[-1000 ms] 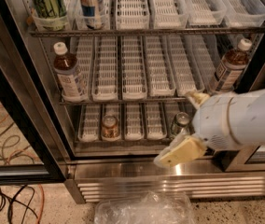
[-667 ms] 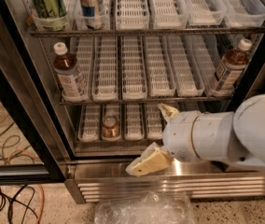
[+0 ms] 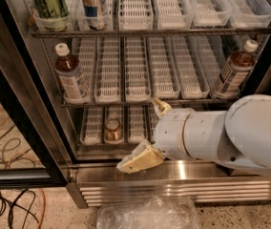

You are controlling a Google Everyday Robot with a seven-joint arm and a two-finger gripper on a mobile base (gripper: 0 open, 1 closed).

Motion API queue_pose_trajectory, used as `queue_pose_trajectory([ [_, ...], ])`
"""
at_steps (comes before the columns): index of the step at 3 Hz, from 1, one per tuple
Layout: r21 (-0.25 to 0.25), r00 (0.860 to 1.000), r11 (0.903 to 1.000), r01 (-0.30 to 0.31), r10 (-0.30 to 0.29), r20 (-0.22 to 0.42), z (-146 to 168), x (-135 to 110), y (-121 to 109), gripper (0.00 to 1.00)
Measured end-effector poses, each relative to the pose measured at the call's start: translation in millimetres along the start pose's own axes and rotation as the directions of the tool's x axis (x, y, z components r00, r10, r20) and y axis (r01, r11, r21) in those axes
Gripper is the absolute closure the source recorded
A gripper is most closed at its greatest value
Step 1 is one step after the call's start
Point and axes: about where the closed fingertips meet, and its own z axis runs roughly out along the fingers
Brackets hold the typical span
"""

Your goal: Pick blue plastic bottle from middle shelf of fridge

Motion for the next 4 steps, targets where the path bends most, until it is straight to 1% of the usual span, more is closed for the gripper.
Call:
queue_pose_trajectory([
  [1,0.030,0.999,0.9986,-0.043,0.042,0.029,6,-1,1,0.00],
  [2,0.073,0.983,0.9823,-0.173,0.167,0.076,29,38,9,0.00],
  [3,0.173,0.937,0.9289,-0.327,0.295,0.189,37,68,-15,0.00],
  [4,0.226,0.918,0.8988,-0.376,0.327,0.227,36,84,-24,0.00],
])
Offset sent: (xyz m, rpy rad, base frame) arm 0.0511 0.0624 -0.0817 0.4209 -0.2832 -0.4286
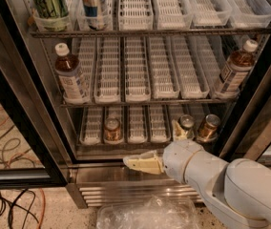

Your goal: Pick blue plastic bottle from middle shelf of fridge

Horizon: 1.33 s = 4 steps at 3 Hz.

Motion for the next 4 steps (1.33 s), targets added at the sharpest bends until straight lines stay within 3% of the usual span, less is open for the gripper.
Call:
queue_pose_trajectory([
  [2,-0.010,1.000,0.9999,-0.011,0.011,0.009,2,0,2,0.00],
  [3,0.056,0.999,0.9981,0.025,-0.027,0.040,-2,11,-12,0.00],
  [4,0.133,0.988,0.9834,0.124,-0.135,0.077,1,22,-6,0.00],
])
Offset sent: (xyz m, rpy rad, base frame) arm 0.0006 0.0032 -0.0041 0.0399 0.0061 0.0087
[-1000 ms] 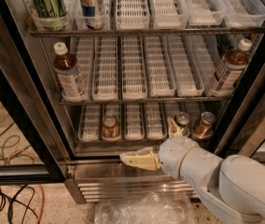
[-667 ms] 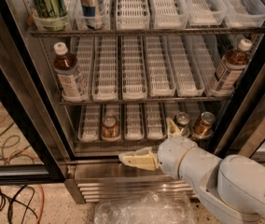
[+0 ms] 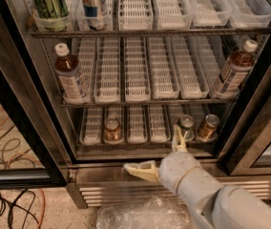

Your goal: Pick blue plastic bottle from middle shelf of fridge

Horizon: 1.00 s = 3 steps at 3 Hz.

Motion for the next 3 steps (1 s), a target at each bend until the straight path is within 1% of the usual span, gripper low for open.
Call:
queue_pose_trajectory([
  [1,-0.046,0.990,0.9977,0.049,-0.043,0.132,31,-42,59,0.00],
  [2,-0.057,0.977,0.9977,0.038,-0.025,0.213,43,-78,77,0.00],
  [3,-0.057,0.977,0.9977,0.038,-0.025,0.213,43,-79,77,0.00],
])
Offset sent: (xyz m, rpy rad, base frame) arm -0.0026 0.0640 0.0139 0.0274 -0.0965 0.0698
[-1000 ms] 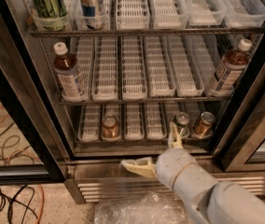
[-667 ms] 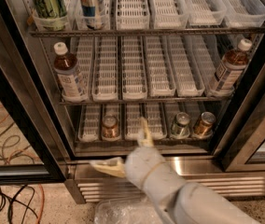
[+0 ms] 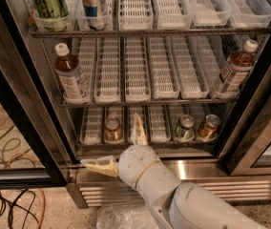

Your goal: Pick blue plastic bottle from middle shelf of fridge

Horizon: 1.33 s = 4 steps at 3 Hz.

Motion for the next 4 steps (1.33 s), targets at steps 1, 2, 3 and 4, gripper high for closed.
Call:
queue_pose_trajectory([
  [1,0.006,0.999,0.9996,-0.029,0.029,0.035,5,0,6,0.00],
  [2,0.001,0.995,0.9998,-0.021,0.021,0.102,14,-11,21,0.00],
  [3,-0.014,0.985,0.9996,0.026,-0.023,0.168,19,-31,35,0.00],
  [4,-0.012,0.984,0.9996,0.024,-0.022,0.179,18,-25,43,0.00],
])
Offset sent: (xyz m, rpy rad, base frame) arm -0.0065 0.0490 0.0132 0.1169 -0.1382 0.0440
